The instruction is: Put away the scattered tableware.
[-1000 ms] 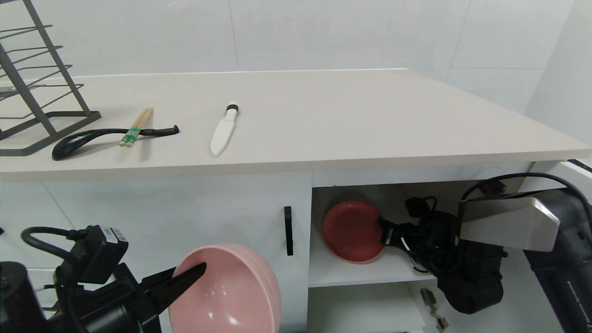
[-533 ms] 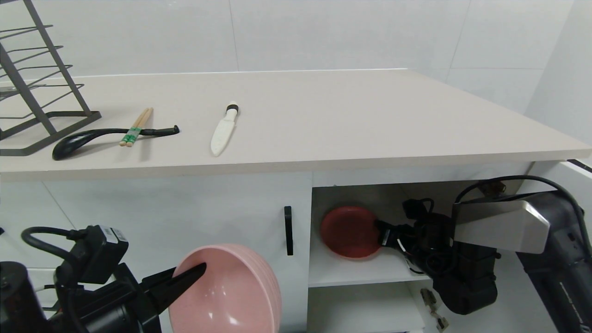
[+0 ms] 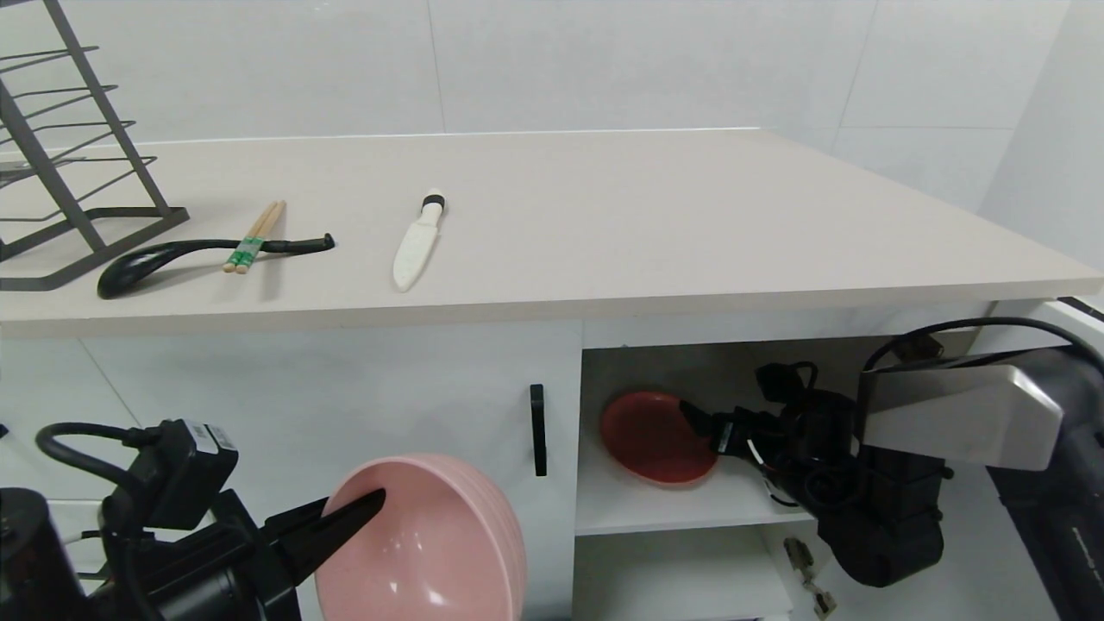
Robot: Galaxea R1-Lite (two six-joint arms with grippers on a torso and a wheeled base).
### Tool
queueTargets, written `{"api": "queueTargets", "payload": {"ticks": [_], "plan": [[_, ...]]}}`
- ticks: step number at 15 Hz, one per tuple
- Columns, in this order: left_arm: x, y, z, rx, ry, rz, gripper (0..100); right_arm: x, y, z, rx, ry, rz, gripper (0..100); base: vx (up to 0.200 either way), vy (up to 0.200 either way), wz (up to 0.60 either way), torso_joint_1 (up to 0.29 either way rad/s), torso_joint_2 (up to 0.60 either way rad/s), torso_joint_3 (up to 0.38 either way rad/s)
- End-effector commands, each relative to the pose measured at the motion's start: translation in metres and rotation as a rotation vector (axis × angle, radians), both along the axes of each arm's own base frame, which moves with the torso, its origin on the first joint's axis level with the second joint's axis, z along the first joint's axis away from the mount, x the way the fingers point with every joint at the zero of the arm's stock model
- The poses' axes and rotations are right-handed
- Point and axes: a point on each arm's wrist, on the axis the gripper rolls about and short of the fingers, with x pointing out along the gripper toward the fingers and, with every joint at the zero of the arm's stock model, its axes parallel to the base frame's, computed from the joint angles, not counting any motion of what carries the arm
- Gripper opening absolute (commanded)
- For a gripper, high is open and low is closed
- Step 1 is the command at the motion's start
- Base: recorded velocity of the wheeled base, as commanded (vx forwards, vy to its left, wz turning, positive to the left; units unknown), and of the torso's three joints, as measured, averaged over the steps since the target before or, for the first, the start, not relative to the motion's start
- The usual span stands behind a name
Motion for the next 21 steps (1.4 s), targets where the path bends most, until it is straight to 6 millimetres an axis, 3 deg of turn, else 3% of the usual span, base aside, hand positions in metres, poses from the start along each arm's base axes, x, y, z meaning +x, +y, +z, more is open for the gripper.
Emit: {"api": "queueTargets", "payload": {"ticks": [1, 2, 3, 7, 10, 15, 16, 17, 18, 21], "plan": [[-0.003, -0.004, 0.001, -0.002, -0.004, -0.030, 0, -0.030, 0.005, 0.042, -0.022, -0.033, 0.048, 100, 0.000, 0.000, 0.00, 0.000, 0.00, 0.000], [-0.004, -0.005, 0.001, -0.001, -0.005, -0.041, 0, -0.038, 0.006, 0.050, -0.024, -0.039, 0.058, 100, 0.000, 0.000, 0.00, 0.000, 0.00, 0.000], [-0.005, -0.007, 0.000, 0.020, -0.022, -0.069, 0, -0.064, 0.011, 0.071, -0.027, -0.045, 0.104, 100, 0.000, 0.000, 0.00, 0.000, 0.00, 0.000], [-0.006, -0.009, 0.001, 0.091, -0.093, -0.101, 0, -0.129, 0.013, 0.105, -0.052, -0.057, 0.180, 100, 0.000, 0.000, 0.00, 0.000, 0.00, 0.000], [-0.006, -0.011, 0.001, 0.145, -0.147, -0.125, 0, -0.157, -0.001, 0.114, -0.184, -0.087, 0.189, 100, 0.000, 0.000, 0.00, 0.000, 0.00, 0.000], [0.001, -0.035, 0.010, 0.183, -0.216, -0.180, 0, -0.167, -0.008, 0.136, -0.206, -0.201, 0.158, 100, 0.000, 0.000, 0.00, 0.000, 0.00, 0.000], [0.007, -0.048, 0.005, 0.234, -0.219, -0.177, 0, -0.167, -0.009, 0.137, -0.214, -0.206, 0.148, 100, 0.000, 0.000, 0.00, 0.000, 0.00, 0.000], [0.007, -0.048, 0.005, 0.234, -0.219, -0.177, 0, -0.167, -0.009, 0.137, -0.214, -0.206, 0.148, 100, 0.000, 0.000, 0.00, 0.000, 0.00, 0.000], [0.014, -0.069, 0.000, 0.262, -0.221, -0.195, 0, -0.167, -0.009, 0.137, -0.215, -0.207, 0.140, 100, 0.000, 0.000, 0.00, 0.000, 0.00, 0.000], [0.021, -0.090, -0.009, 0.232, -0.256, -0.217, 0, -0.169, -0.010, 0.142, -0.206, -0.231, 0.135, 100, 0.000, 0.000, 0.00, 0.000, 0.00, 0.000]]}}
